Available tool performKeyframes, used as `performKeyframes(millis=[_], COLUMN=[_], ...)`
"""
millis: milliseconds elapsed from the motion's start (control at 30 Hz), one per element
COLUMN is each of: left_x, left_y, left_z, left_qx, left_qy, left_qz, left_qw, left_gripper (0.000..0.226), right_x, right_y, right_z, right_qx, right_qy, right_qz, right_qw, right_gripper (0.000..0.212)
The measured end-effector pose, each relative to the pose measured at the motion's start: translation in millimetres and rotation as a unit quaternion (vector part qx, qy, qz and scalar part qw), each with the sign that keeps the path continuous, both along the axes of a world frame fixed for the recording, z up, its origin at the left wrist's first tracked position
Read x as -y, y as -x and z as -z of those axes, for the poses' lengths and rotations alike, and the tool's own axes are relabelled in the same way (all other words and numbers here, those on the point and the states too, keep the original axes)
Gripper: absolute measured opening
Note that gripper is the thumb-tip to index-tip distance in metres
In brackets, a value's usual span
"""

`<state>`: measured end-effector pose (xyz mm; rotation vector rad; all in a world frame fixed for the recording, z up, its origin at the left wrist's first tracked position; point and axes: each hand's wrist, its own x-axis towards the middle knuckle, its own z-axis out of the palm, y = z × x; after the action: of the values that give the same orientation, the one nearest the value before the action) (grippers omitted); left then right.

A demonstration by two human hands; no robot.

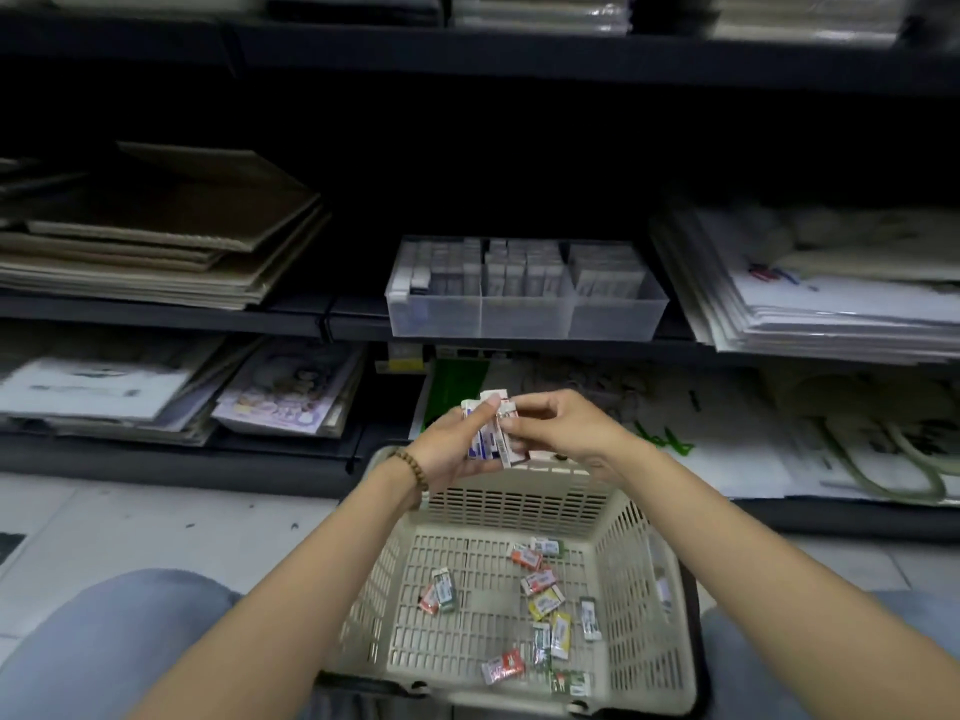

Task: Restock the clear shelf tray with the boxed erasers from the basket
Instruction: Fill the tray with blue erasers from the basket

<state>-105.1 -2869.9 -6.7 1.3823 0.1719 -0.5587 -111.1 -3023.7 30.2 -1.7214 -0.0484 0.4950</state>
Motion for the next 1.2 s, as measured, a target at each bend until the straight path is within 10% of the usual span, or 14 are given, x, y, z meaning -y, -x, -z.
performKeyframes(millis=[467, 767, 1067, 1200], left_x=[-11, -43, -94, -110], left_y=[-36, -74, -118, -123], left_z=[-39, -79, -73, -45], left_qx=[0.077, 0.303, 0.392, 0.421], left_qy=[-0.003, -0.107, -0.276, -0.4], left_qz=[0.08, 0.002, -0.078, 0.003], left_qw=[0.994, 0.947, 0.874, 0.814], left_gripper=[0.058, 0.049, 0.069, 0.064], right_x=[9, -3, -32, -39], right_y=[-38, -97, -161, -186], right_z=[-32, -87, -98, -85], right_qx=[-0.067, 0.082, 0.198, 0.267], right_qy=[-0.123, -0.003, 0.023, 0.252], right_qz=[0.058, -0.123, -0.068, -0.1], right_qw=[0.988, 0.989, 0.978, 0.925], right_gripper=[0.04, 0.042, 0.033, 0.068])
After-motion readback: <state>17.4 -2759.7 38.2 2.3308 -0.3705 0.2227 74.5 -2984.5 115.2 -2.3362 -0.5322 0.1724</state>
